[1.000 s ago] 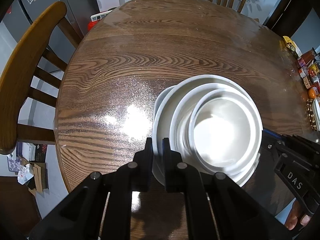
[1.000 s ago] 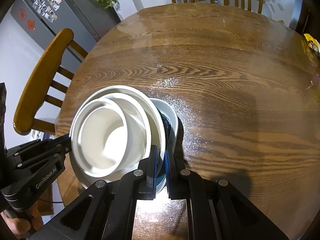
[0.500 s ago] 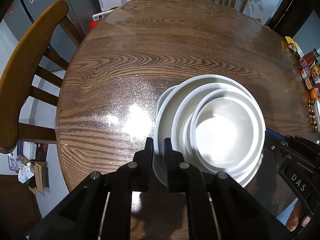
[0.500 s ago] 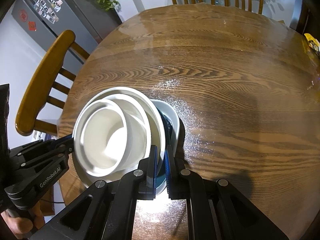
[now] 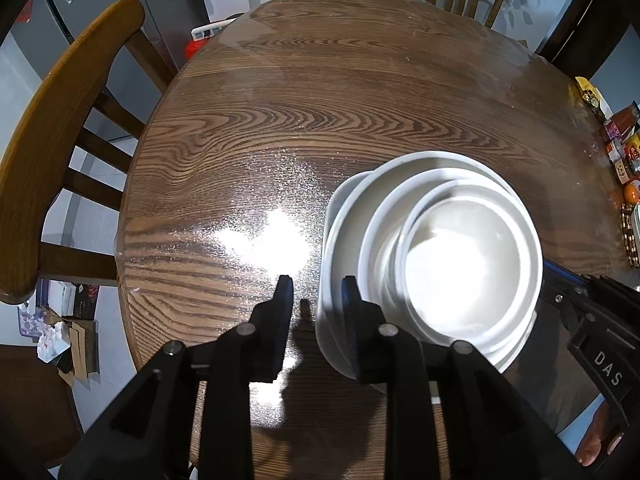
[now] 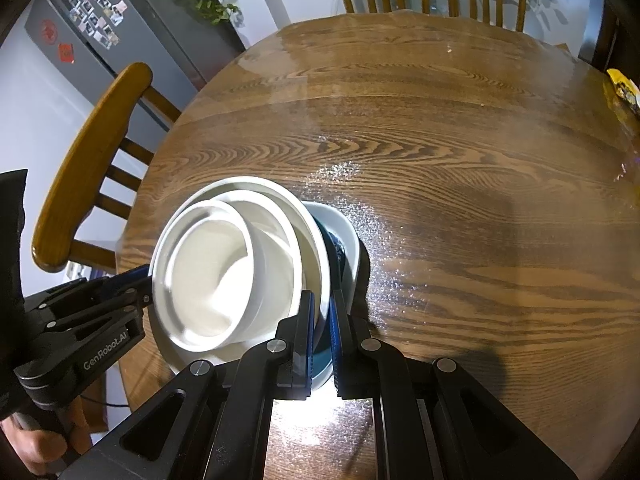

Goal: Organize plates and bowls
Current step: 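Lower the bowl stack onto the teal dish with the right gripper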

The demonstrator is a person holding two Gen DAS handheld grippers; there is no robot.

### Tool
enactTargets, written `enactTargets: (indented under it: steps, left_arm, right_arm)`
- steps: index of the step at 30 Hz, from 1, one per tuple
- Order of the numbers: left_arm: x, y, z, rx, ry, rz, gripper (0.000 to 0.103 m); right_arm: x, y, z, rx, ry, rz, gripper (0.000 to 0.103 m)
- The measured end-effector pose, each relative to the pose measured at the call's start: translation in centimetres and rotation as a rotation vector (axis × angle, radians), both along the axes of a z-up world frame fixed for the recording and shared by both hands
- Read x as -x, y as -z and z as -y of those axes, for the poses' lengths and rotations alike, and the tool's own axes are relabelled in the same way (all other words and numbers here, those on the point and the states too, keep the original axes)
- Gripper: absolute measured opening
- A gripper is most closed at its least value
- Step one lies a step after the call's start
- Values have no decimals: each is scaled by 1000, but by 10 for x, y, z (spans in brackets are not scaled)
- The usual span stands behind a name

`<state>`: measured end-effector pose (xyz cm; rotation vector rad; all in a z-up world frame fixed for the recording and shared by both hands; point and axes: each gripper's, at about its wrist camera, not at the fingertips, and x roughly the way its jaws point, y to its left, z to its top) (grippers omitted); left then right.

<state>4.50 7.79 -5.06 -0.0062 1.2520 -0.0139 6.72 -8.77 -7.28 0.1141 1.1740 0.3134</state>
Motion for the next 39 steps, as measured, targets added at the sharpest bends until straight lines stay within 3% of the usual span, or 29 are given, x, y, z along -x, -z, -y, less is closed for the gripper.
enactTargets:
  steps: [13,39]
  left_arm:
    - [2,-1,-5,-4,-12,11,36]
    - [10,-8,-11,-8,-22,37,44]
  right_arm:
    - [4,-8,2,17,14,44,11]
    - [10,-12,2,15,24,53,11]
